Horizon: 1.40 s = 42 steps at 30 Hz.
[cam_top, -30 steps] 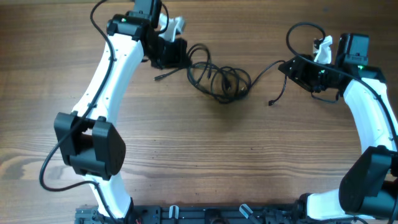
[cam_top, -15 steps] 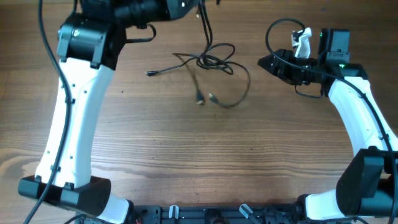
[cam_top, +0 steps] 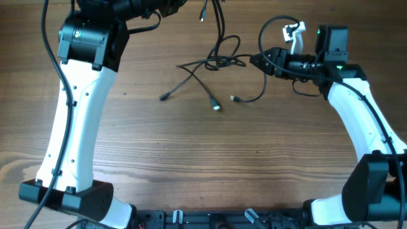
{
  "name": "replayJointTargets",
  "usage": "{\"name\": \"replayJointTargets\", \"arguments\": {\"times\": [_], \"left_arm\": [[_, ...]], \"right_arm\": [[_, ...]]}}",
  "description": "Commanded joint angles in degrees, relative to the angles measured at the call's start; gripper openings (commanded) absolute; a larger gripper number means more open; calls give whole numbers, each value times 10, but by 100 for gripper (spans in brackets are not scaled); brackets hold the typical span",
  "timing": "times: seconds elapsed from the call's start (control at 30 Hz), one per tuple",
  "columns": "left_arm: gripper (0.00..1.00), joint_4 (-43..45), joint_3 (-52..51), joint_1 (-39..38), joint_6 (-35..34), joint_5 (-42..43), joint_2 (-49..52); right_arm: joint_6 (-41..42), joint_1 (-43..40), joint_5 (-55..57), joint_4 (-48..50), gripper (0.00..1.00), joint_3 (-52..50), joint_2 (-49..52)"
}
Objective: Untangle cables
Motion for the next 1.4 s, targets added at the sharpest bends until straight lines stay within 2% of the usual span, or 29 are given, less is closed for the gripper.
{"name": "replayJointTargets", "arguments": {"times": [0.0, 0.23, 0.43, 0.6, 0.77, 0.93, 1.03, 1.13, 1.23, 1.3, 1.37], "left_arm": [[4, -4, 9, 0, -94, -21, -10], [4, -86, 9, 0, -229, -88, -10], [4, -136, 8, 0, -294, -110, -10], [4, -136, 8, 0, -296, -113, -10], [4, -139, 8, 0, -296, -113, -10], [4, -143, 8, 0, -296, -116, -10], [4, -147, 8, 0, -293, -117, -10], [4, -156, 8, 0, -294, -117, -10], [4, -164, 8, 0, -293, -117, -10], [4, -165, 8, 0, -292, -117, -10], [4, -165, 8, 0, -292, -117, -10]], "right_arm": [[-40, 2, -40, 3, 56, 13, 7], [-50, 2, -40, 3, 56, 13, 7], [-67, 2, -48, 2, 56, 12, 7], [-81, 2, -61, -7, 56, 11, 7], [-8, 9, -32, -8, 55, 0, 10], [1, 40, -31, -7, 55, -11, 15], [26, 63, -31, 13, 59, -11, 15], [74, 86, -19, 44, 65, -11, 15], [146, 112, 29, 49, 65, -11, 15], [170, 124, 44, 47, 63, -11, 16], [194, 137, 64, 47, 57, -11, 17]]}}
